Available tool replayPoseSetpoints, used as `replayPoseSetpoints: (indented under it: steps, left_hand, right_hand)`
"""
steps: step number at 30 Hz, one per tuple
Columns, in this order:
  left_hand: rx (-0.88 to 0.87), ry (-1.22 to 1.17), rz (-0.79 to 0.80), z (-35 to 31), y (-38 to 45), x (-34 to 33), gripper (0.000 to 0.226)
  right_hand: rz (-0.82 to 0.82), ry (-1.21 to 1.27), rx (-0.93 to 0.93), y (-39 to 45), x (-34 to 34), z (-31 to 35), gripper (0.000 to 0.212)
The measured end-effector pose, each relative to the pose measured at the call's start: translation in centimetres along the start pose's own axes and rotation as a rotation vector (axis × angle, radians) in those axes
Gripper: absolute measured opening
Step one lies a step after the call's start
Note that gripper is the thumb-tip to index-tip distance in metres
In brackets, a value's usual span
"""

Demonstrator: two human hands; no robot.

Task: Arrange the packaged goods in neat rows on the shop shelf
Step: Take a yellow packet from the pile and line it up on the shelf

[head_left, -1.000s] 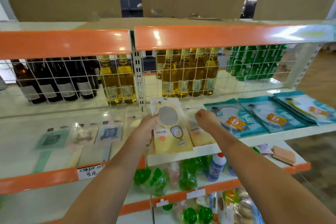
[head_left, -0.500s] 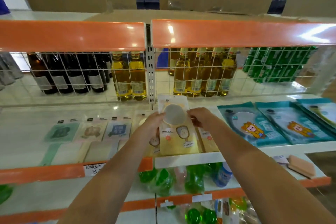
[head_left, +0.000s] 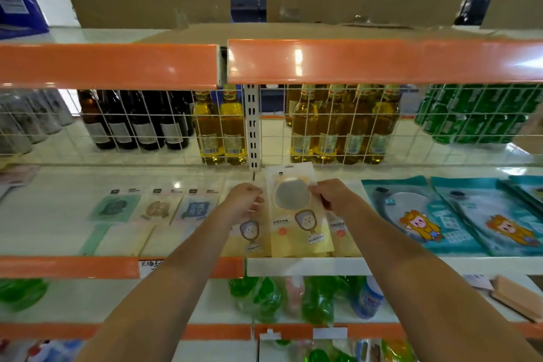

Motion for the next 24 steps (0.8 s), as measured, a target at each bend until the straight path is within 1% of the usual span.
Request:
replayPoseSetpoints:
  steps: [4,7,9,11,13,16,24]
  left_hand:
    - [-0.077,0.115,-0.064,0.0,0.1,1.1,0.018]
    - [-0.113,0.166,-0.08,-0.1,-0.3,1.5,0.021]
    - [-0.119,0.178,-0.088,-0.2,-0.6,1.6,0.021]
    - [-0.124,0.185,-0.091,-0.1,-0.7,1.7,0.022]
    - [-0.126,0.199,-0.096,-0.1,-0.7,1.8,0.023]
    - [-0.118,0.207,-0.092,0.2,-0.7,1.9,0.022]
    - [-0.175,0.262,-0.101,0.9,-0.4,1.6,0.016]
  right_hand:
    - [-0.04,-0.068,0.015,1.0,0.0,-0.6,0.01]
    - [-0.103,-0.282,0.077,1.7,0.0,-0.5,0.019]
    - [-0.132,-0.431,0.116,2.0,-0.1,-0.4,0.017]
    - [-0.14,-0.583,0.17,1.9,-0.2,0.0,0.023]
    - [-0.153,-0.634,0.222,1.5,-0.2,0.5,0.013]
    - [-0.185,-0.72,0.279,1.4,-0.4,0.7,0.023]
    - [-0.195,-1.032,0.425,1.2,-1.1,0.9,0.029]
Point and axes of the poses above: each hand's wrist, its own y-axis towards the middle knuckle, its own x-axis out of the back of the hand, z = x × y, the point moved 7 cm from there along y, towards the middle knuckle, and after that the axes turned 11 degrees about -z, right-handed, at the moved point
